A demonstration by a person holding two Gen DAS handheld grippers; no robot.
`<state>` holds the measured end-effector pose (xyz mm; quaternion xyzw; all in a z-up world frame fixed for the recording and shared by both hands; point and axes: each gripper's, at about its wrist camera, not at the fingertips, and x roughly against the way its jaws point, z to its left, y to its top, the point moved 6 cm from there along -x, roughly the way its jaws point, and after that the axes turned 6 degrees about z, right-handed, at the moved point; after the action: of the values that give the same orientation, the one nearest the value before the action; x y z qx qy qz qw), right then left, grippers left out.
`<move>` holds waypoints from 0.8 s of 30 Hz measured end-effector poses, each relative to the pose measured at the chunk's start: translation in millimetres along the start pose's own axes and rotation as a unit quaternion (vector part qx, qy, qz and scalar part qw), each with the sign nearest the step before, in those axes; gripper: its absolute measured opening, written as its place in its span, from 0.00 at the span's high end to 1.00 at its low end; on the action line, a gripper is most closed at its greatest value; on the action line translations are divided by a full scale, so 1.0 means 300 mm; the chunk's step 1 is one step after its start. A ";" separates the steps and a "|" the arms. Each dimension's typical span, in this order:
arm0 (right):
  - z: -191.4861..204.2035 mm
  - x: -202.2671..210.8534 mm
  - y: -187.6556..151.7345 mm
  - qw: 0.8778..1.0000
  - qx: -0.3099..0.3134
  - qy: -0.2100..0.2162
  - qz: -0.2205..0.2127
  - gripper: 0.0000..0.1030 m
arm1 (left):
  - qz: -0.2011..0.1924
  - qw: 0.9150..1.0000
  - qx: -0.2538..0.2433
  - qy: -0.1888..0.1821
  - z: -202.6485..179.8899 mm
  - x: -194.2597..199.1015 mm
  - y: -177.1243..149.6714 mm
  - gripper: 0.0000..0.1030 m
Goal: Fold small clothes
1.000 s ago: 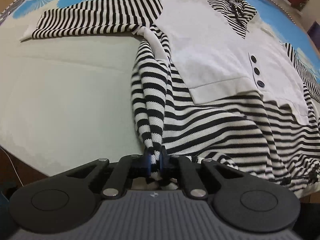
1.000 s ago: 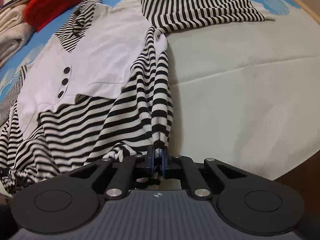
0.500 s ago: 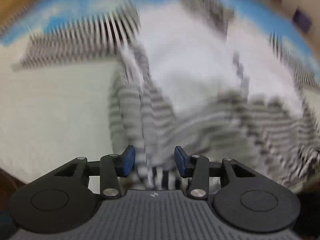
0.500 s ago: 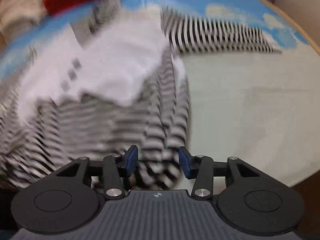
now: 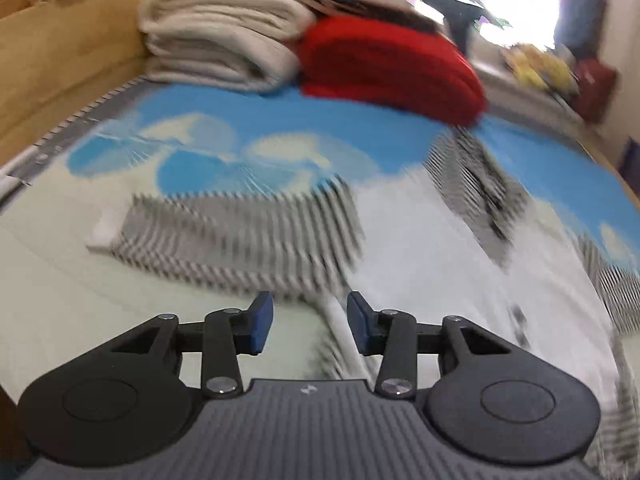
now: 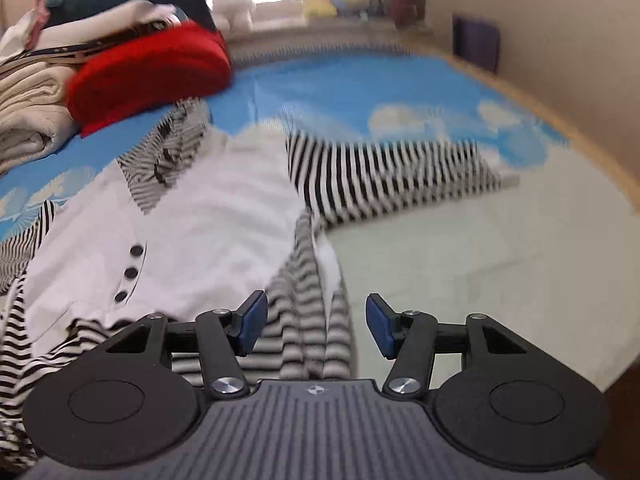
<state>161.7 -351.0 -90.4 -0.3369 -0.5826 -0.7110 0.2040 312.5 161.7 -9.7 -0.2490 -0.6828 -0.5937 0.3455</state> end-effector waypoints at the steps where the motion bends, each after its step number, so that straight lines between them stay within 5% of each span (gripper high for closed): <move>1: 0.009 0.009 0.008 1.000 0.009 0.001 -0.016 0.46 | -0.010 1.000 0.012 0.014 0.062 -0.018 0.040 0.66; 4: 0.023 0.053 0.045 0.999 0.020 0.016 -0.047 0.52 | -0.038 0.996 0.015 0.076 0.171 -0.126 0.170 0.83; 8: 0.077 0.082 0.121 0.996 0.035 0.029 -0.071 0.57 | -0.044 0.994 0.051 0.085 0.317 -0.284 0.268 0.84; 13: 0.190 0.045 0.249 0.994 0.085 0.023 -0.064 0.57 | 0.005 0.988 0.125 0.094 0.553 -0.459 0.161 0.71; 15: 0.243 0.005 0.307 0.994 0.093 0.036 -0.054 0.57 | 0.046 0.978 0.179 0.094 0.650 -0.530 0.117 0.69; 18: 0.332 -0.065 0.394 0.992 0.093 0.071 -0.045 0.57 | 0.065 0.964 0.243 0.090 0.764 -0.583 0.085 0.48; 24: 0.494 -0.257 0.481 0.991 0.080 0.109 -0.004 0.57 | 0.066 0.946 0.310 0.074 0.855 -0.632 0.077 0.48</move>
<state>349.1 -250.0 -32.1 -0.2372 -0.6132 -0.6956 0.2896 405.5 431.0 -154.9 -0.1294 -0.7877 -0.3456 0.4933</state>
